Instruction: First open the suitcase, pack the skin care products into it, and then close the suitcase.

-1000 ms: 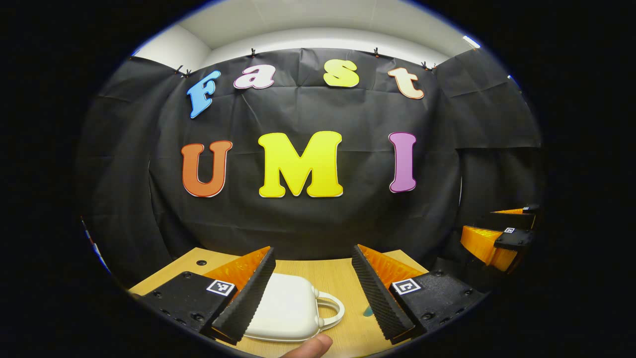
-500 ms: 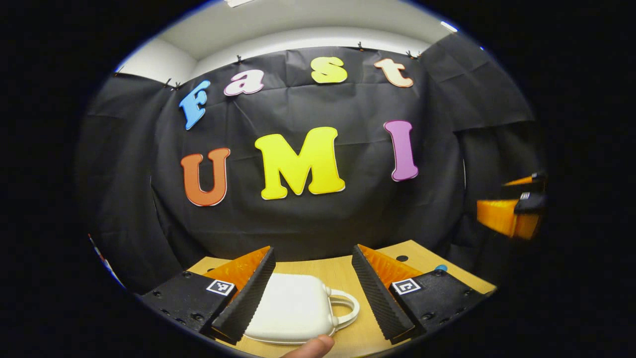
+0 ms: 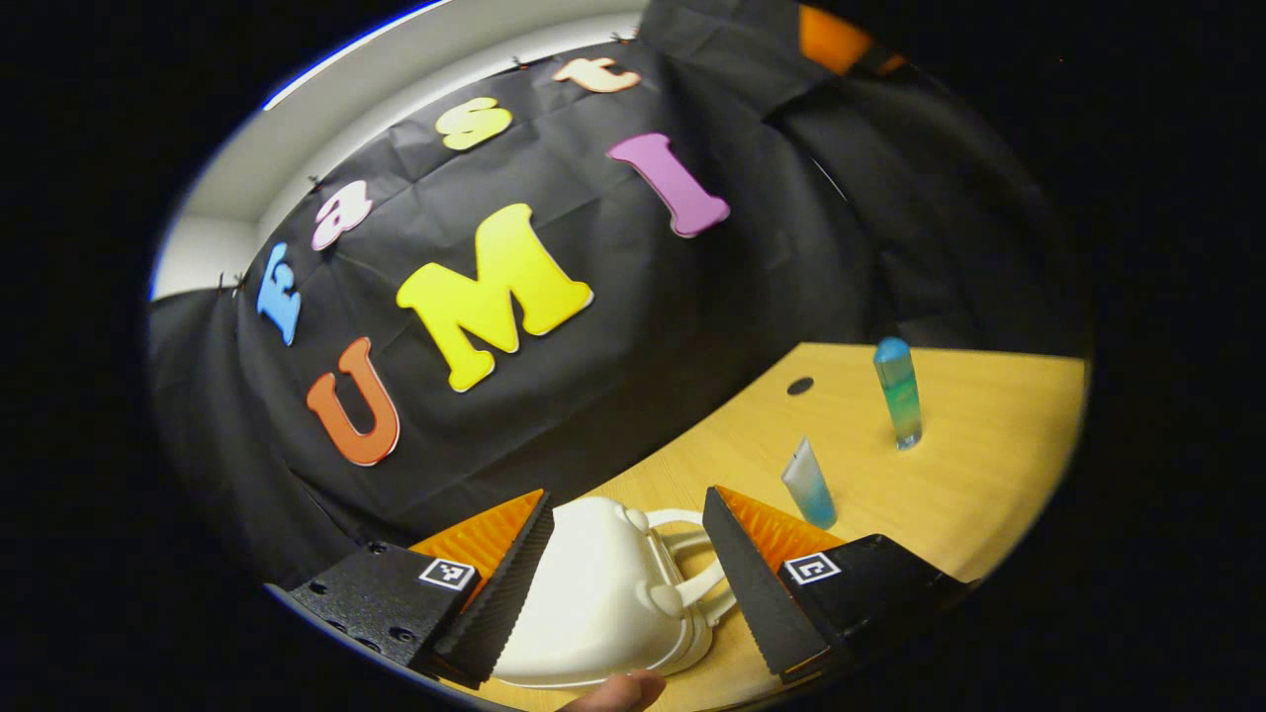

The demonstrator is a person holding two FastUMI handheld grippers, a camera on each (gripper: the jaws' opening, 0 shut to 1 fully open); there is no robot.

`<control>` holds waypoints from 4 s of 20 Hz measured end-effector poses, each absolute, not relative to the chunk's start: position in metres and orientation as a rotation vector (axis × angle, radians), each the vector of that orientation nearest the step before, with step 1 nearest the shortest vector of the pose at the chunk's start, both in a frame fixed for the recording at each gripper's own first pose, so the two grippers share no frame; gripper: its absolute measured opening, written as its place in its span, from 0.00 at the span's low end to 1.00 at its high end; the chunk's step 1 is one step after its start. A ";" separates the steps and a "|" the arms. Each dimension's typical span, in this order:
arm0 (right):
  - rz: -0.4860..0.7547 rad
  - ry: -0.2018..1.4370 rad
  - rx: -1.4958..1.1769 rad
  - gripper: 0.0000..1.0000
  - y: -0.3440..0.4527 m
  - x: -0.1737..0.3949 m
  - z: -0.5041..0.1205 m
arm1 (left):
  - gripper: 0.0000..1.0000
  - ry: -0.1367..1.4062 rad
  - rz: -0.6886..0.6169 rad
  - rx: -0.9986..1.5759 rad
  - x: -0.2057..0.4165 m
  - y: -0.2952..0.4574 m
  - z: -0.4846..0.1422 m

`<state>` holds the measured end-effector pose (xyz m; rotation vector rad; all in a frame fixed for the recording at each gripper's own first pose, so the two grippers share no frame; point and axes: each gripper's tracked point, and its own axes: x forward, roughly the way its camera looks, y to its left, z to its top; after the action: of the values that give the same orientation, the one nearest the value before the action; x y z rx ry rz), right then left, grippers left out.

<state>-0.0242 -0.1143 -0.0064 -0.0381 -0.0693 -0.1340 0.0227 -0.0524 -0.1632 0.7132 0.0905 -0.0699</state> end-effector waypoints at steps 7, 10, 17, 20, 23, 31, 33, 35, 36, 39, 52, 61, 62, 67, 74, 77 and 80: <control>-0.149 -0.041 0.001 0.80 -0.137 -0.027 -0.021 | 0.97 0.184 -0.027 1.107 0.043 -0.049 -0.228; -0.155 -0.067 -0.028 0.80 -0.149 -0.027 -0.017 | 0.87 0.288 -0.006 1.258 0.053 -0.038 -0.253; -0.128 -0.045 0.006 0.80 -0.151 -0.020 -0.023 | 0.32 0.355 -0.010 1.332 0.057 -0.026 -0.252; -0.133 -0.042 0.010 0.80 -0.148 -0.017 -0.021 | 0.13 0.378 -0.083 1.328 0.059 -0.035 -0.252; -0.138 -0.041 0.022 0.80 -0.142 -0.014 -0.017 | 0.05 0.450 -0.160 1.237 0.057 -0.029 -0.255; -0.144 0.014 0.063 0.80 -0.108 0.003 -0.018 | 0.03 0.452 -0.175 0.944 0.051 -0.007 -0.178; -0.137 0.017 0.048 0.80 -0.093 0.006 -0.016 | 0.03 0.440 -0.142 0.883 0.056 0.012 -0.152; -0.123 0.021 0.028 0.80 -0.075 0.009 -0.015 | 0.03 0.429 -0.110 0.815 0.058 0.034 -0.129; -0.113 0.025 0.019 0.80 -0.066 0.011 -0.016 | 0.03 0.423 -0.092 0.785 0.059 0.045 -0.119; -0.084 0.032 -0.004 0.80 -0.037 0.015 -0.016 | 0.02 0.389 -0.039 0.743 0.062 0.091 -0.085; -0.031 0.085 -0.020 0.80 0.060 0.033 -0.029 | 0.03 0.447 0.173 0.648 0.051 0.316 -0.090; -0.096 0.176 -0.074 0.80 0.081 0.031 -0.058 | 0.03 0.665 0.166 0.568 0.040 0.406 -0.209; -0.097 0.179 -0.075 0.80 0.083 0.030 -0.060 | 0.03 0.684 0.155 0.553 0.038 0.410 -0.219; -0.118 0.220 -0.131 0.80 0.082 0.021 -0.075 | 0.03 0.779 0.108 0.488 0.031 0.430 -0.279; -0.178 0.280 -0.144 0.80 0.060 0.002 -0.094 | 0.10 0.776 0.038 0.393 0.039 0.428 -0.307; -0.186 0.279 -0.130 0.80 0.053 0.001 -0.097 | 0.14 0.772 0.094 0.409 0.034 0.438 -0.300; -0.174 0.284 -0.143 0.80 0.046 0.004 -0.104 | 0.75 0.738 0.158 0.438 0.025 0.450 -0.276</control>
<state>0.0039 0.0456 -0.1043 -0.1429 0.2836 -0.1744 0.0253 0.4496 -0.2761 0.4376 0.7376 0.1575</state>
